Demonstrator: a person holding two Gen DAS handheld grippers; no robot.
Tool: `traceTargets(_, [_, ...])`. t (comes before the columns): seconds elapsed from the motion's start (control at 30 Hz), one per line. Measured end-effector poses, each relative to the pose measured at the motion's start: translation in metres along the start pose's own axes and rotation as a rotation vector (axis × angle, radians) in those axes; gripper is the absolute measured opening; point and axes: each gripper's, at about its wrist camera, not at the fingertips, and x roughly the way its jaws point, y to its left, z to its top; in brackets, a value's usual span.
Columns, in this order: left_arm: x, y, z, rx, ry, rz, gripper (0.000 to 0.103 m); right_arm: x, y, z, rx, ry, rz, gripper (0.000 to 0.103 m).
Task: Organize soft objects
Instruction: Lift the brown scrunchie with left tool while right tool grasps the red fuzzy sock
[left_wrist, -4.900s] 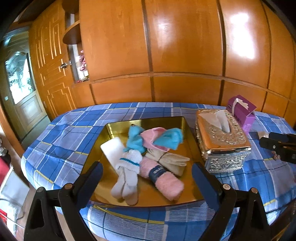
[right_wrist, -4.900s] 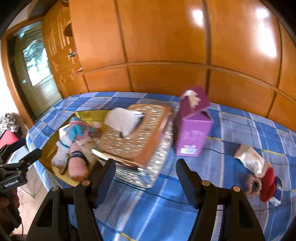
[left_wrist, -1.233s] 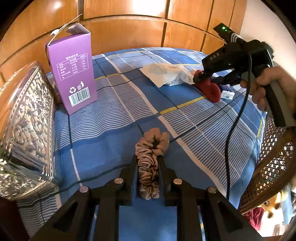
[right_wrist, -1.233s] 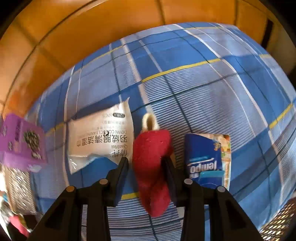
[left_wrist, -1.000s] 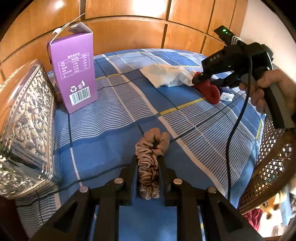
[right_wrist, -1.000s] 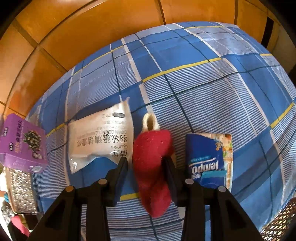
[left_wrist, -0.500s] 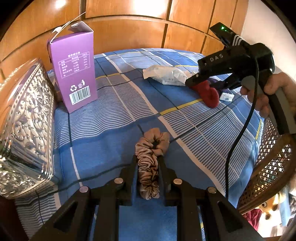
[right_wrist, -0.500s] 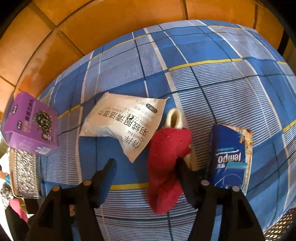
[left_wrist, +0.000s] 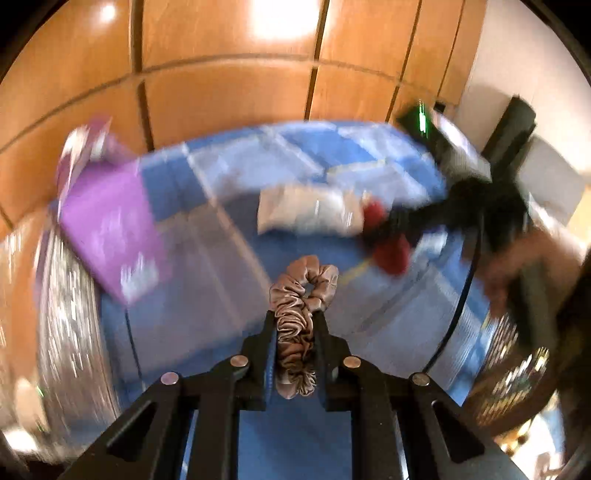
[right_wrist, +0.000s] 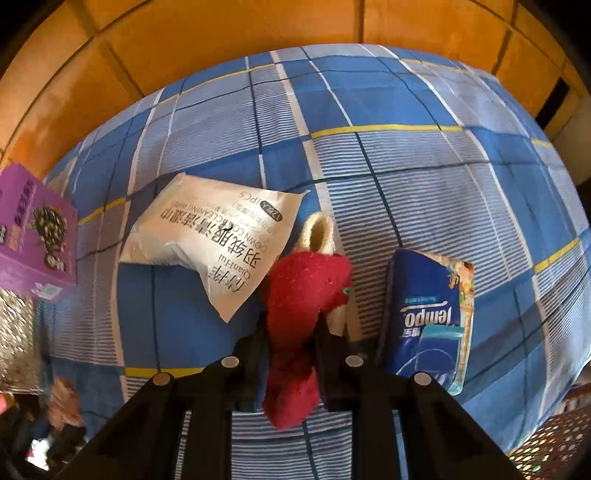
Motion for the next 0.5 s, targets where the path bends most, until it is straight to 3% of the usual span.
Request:
traceTargets(0.13, [-0.004,-0.005,0.060,-0.001,-0.050,0.001,0.017,-0.001,0.010,-0.003,-0.072,-0.015,-0.048,0.024])
traceTargets(0.27, [-0.012,0.010,0.111,-0.027,-0.110,0.040,0.017,0.000,0.011,-0.003,-0.070,-0.021,-0.042,0.024])
traceTargets(0.4, [-0.033,0.061,0.147,-0.138,-0.174,0.128,0.017,-0.001,0.011,-0.005,-0.082,-0.025,-0.050,0.024])
traceTargets(0.5, [-0.058,0.114,0.153,-0.241,-0.209,0.203,0.017,-0.004,0.007,-0.010,-0.080,-0.024,-0.046,0.024])
